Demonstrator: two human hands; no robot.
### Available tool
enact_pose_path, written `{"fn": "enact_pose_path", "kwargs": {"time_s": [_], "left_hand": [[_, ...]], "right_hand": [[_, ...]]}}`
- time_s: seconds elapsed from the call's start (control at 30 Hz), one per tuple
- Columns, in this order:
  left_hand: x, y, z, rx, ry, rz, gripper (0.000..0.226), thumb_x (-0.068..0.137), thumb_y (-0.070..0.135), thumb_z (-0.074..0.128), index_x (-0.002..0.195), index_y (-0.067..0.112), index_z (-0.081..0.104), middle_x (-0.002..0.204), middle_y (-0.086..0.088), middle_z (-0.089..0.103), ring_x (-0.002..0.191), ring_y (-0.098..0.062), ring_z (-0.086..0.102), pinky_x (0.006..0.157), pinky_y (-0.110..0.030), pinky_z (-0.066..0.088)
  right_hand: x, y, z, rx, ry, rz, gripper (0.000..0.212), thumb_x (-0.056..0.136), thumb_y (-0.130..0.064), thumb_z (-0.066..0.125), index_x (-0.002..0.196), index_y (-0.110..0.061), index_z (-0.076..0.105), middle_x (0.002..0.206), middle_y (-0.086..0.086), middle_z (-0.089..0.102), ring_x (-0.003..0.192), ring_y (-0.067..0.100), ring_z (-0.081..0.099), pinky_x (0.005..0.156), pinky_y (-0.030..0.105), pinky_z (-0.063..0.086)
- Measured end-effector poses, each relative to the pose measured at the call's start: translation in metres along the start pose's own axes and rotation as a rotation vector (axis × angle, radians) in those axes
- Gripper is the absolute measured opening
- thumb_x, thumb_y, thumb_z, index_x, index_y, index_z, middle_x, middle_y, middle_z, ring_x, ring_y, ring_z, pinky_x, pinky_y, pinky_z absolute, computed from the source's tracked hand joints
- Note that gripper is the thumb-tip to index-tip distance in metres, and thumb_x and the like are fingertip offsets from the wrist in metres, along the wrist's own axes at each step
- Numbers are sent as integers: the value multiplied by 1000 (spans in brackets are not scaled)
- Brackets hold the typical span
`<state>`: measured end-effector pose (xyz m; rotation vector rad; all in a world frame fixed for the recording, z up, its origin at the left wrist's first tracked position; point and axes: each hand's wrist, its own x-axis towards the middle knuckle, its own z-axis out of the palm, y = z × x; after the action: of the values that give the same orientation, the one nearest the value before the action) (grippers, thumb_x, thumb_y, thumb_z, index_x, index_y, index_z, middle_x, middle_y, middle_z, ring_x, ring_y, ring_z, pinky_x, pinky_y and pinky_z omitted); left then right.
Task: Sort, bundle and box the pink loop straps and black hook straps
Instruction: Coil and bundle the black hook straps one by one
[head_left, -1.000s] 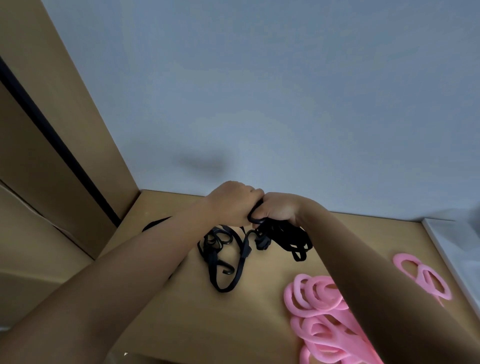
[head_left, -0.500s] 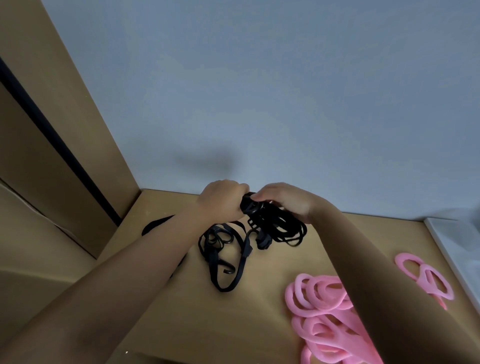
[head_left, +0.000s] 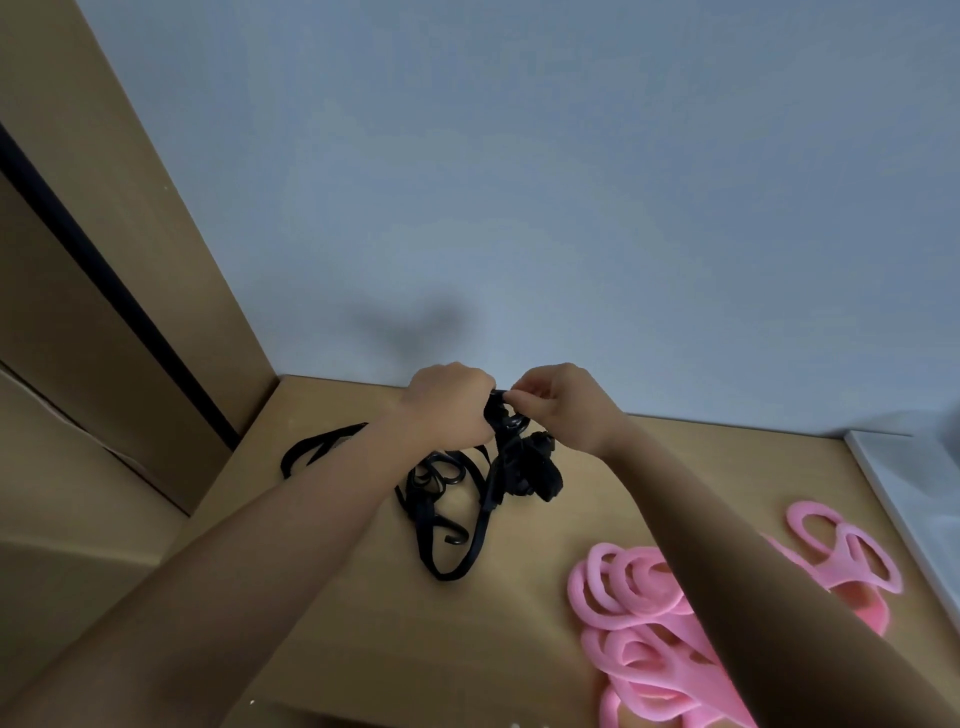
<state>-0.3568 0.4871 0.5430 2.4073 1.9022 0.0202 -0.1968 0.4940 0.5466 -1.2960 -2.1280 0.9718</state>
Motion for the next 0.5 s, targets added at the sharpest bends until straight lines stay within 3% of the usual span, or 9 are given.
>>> {"fn": "enact_pose_path", "kwargs": {"time_s": [0.13, 0.23, 0.33, 0.5], "left_hand": [[0, -4, -7, -163, 72, -67, 18, 77, 20, 57, 65, 19, 44, 63, 5, 46, 67, -21, 48, 52, -24, 28], [1, -5, -11, -251, 98, -130, 21, 79, 18, 58, 65, 17, 42, 62, 5, 45, 66, -22, 47, 51, -23, 28], [3, -7, -12, -288, 63, -213, 25, 80, 19, 57, 63, 18, 39, 62, 4, 46, 66, -22, 48, 54, -25, 31], [9, -4, -10, -486, -5, -331, 25, 79, 15, 55, 60, 13, 40, 56, 0, 43, 54, -19, 42, 52, -25, 30]], "right_hand": [[-9, 11, 4, 431, 14, 172, 32, 94, -40, 49, 92, -13, 67, 92, 5, 68, 89, 16, 62, 82, 31, 49], [-19, 19, 9, 624, 42, 212, 20, 94, -29, 51, 100, -14, 63, 95, 1, 65, 87, 13, 61, 76, 22, 47], [-23, 22, 15, 539, 141, 206, 20, 86, -21, 65, 105, -16, 59, 102, 2, 62, 84, 9, 59, 69, 15, 43], [-22, 17, 28, 268, 186, 157, 28, 76, -18, 76, 89, -15, 51, 77, -6, 52, 66, 6, 49, 57, 9, 39]]}}
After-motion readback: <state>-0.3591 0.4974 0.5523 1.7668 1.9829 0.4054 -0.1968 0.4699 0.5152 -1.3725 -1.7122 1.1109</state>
